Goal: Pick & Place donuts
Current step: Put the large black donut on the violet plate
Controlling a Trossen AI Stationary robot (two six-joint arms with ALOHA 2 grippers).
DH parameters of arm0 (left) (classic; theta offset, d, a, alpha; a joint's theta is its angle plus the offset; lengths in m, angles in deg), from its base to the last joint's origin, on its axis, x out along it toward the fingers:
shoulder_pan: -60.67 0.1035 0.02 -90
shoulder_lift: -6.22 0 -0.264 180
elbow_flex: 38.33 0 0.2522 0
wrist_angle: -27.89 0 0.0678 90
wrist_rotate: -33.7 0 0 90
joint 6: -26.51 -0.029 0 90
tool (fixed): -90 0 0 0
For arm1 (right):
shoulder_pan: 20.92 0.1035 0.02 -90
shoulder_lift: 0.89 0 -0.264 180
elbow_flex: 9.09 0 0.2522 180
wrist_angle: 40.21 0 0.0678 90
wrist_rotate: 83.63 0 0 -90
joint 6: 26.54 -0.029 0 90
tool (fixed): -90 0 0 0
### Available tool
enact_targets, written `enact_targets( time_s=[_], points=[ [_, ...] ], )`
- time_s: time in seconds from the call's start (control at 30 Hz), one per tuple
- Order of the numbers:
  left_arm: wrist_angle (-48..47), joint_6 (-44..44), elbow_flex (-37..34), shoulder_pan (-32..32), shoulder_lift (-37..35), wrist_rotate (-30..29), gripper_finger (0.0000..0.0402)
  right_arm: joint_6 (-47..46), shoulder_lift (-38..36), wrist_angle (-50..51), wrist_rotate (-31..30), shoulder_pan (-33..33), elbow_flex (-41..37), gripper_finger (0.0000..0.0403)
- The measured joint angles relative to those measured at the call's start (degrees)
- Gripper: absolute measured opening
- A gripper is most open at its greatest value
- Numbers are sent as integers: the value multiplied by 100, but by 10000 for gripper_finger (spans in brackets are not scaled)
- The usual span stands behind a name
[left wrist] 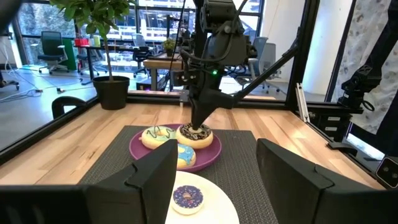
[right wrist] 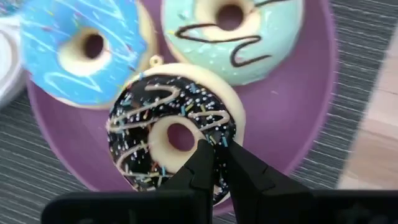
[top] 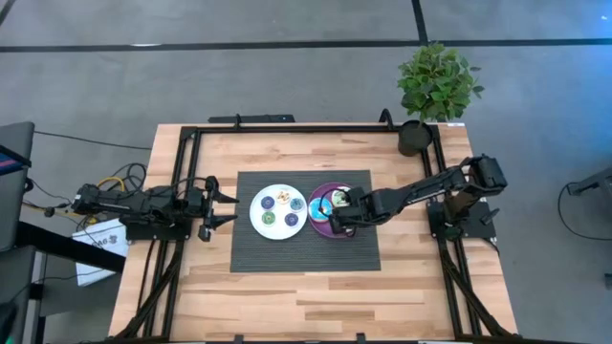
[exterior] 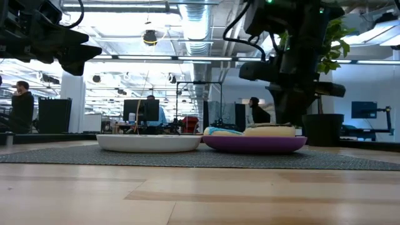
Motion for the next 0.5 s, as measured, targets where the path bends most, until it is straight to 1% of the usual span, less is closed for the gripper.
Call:
enact_targets(
  time_s=[0.23,0.5],
  points=[
    [0,0,0,0,1,-7,212,2,2,45,90,2,-2,42],
    [0,0,0,0,0,-7,212,-6,1,32,102,2,-2,82]
  ],
)
